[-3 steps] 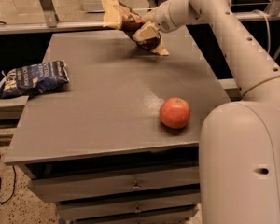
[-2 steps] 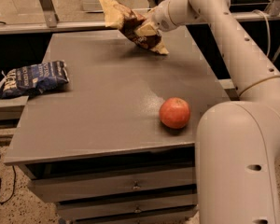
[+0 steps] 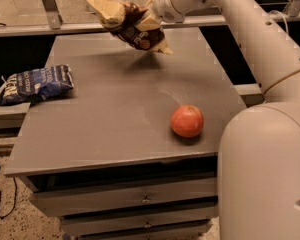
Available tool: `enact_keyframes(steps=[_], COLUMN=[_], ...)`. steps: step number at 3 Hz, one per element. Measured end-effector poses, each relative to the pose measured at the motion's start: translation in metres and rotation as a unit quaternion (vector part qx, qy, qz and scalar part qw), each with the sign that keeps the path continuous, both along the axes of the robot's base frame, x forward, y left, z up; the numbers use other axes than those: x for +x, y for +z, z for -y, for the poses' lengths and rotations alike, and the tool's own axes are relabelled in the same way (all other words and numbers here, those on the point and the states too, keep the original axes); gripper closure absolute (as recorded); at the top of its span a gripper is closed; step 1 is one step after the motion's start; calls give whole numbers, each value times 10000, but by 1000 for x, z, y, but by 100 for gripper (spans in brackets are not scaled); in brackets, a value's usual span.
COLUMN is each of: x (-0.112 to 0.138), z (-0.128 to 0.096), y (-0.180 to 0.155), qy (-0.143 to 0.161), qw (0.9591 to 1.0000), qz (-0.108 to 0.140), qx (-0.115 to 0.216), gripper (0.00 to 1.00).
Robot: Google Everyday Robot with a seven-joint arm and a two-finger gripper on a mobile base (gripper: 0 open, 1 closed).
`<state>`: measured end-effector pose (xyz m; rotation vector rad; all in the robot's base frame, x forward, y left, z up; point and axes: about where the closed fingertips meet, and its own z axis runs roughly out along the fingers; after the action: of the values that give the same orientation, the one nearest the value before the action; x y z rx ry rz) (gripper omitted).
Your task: Move brown chip bag near blue chip bag
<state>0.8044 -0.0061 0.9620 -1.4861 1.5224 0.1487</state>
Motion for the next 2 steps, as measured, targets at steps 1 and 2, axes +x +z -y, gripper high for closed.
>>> enact_keyframes(steps=[1, 2], x=[-37, -61], z=[-30, -68], y=[34, 45], qy=[431, 814], qw=[9985, 9949], qz=[345, 508], qx=[44, 299], gripper=[100, 100])
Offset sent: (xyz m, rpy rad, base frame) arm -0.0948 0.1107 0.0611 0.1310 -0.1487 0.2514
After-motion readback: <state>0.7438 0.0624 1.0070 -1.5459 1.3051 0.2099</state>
